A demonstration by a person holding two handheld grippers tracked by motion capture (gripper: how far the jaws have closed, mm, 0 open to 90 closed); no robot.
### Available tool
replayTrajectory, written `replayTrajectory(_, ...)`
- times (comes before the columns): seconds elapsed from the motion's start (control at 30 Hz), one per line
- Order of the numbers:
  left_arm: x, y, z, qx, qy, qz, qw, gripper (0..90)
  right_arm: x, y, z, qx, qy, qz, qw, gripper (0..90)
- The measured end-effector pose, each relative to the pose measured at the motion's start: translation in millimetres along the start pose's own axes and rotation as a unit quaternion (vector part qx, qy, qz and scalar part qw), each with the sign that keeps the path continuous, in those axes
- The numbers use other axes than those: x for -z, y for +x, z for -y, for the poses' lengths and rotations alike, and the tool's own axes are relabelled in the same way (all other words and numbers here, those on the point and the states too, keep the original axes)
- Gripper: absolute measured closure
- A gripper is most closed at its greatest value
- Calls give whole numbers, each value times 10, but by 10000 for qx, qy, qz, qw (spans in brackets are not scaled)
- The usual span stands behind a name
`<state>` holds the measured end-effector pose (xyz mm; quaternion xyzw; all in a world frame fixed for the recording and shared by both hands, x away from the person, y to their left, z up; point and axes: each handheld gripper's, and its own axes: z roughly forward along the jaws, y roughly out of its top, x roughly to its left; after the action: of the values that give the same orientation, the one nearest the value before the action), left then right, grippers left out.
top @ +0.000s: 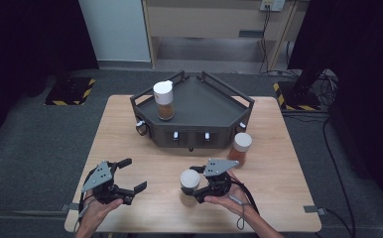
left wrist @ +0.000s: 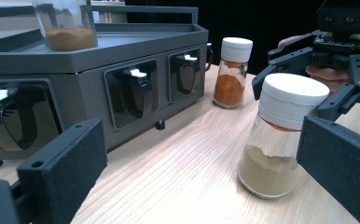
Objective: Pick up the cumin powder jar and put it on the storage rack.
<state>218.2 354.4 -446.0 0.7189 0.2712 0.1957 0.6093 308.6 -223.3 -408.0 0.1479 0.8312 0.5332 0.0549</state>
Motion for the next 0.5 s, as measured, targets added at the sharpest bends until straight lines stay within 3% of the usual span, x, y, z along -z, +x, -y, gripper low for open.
replayTrajectory(0.2, -1, 2, 0, -1, 1, 5, 10000, 3, -15, 5, 30, 67, 12, -7, 10000, 330)
replayTrajectory(0.5, -1, 1, -3, -5, 13, 8, 10000, 3, -13, 48, 8, 225, 51, 50, 9997, 340)
